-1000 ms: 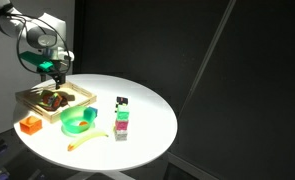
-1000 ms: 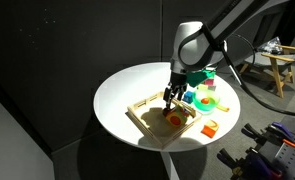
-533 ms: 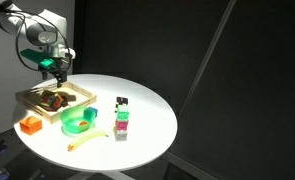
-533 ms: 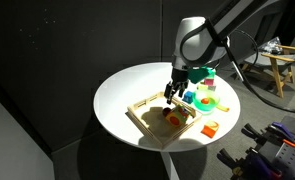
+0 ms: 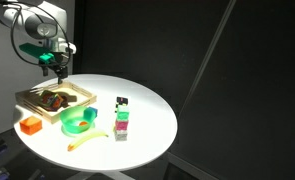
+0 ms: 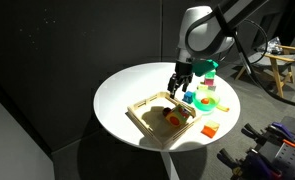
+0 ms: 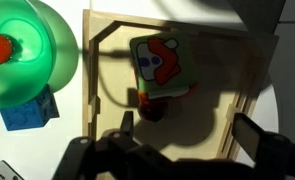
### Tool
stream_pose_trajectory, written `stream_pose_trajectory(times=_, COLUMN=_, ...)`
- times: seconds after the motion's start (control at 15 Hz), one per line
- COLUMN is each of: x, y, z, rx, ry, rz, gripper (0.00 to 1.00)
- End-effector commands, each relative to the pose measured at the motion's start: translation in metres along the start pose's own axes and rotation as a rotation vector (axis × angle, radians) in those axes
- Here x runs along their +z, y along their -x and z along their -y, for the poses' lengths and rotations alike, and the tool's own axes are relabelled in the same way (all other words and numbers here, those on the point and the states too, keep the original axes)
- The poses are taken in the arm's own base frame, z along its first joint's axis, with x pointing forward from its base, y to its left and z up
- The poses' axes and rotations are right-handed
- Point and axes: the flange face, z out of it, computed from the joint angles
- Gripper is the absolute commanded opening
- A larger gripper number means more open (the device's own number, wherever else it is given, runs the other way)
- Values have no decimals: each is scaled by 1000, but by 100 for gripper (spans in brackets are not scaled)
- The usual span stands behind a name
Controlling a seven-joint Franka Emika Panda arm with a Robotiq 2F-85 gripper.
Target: Put the soft orange block on the tray
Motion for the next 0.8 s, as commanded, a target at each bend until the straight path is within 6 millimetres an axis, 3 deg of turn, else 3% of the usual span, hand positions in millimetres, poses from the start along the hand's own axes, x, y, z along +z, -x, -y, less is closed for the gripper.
stream_pose_trajectory(times=0.0, x=-23, y=11, z=-5, rx=28, ry=41, rz=-5, gripper=100)
stream_pose_trajectory(times=0.73, x=-75, y=34, z=-9, rx=41, ry=117, rz=25, gripper=100)
